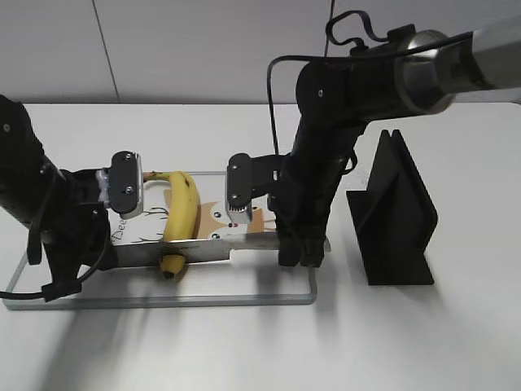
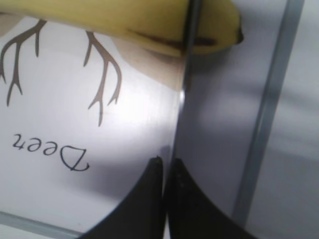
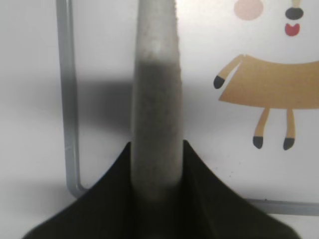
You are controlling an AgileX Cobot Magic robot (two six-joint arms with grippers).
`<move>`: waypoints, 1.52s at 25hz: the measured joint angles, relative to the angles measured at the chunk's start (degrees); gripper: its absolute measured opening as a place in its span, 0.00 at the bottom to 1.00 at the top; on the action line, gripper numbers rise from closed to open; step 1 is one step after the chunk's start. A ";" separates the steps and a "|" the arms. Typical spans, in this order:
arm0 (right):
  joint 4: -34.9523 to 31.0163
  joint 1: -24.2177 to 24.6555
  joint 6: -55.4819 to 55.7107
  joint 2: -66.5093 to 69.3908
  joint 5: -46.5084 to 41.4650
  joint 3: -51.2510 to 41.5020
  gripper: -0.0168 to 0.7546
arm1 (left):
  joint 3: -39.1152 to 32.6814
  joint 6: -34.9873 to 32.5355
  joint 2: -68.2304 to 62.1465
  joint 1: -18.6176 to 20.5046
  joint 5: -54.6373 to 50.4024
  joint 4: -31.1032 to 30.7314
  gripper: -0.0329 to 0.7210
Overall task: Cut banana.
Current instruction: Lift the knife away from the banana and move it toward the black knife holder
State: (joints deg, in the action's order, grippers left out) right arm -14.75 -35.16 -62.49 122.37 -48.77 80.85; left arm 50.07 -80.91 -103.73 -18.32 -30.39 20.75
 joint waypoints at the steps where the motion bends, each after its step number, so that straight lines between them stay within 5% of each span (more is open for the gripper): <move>1: 0.00 0.00 0.00 0.01 -0.13 0.09 0.25 | 0.06 0.00 -0.20 0.00 0.04 0.05 0.03; 38: 1.36 0.00 -0.05 -6.01 -1.95 0.74 0.25 | -0.57 0.50 9.57 -0.12 -1.42 -1.35 0.03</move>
State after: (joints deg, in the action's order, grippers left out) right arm -13.38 -35.16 -62.54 116.35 -50.72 81.59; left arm 49.50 -80.41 -94.17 -18.44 -31.80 19.40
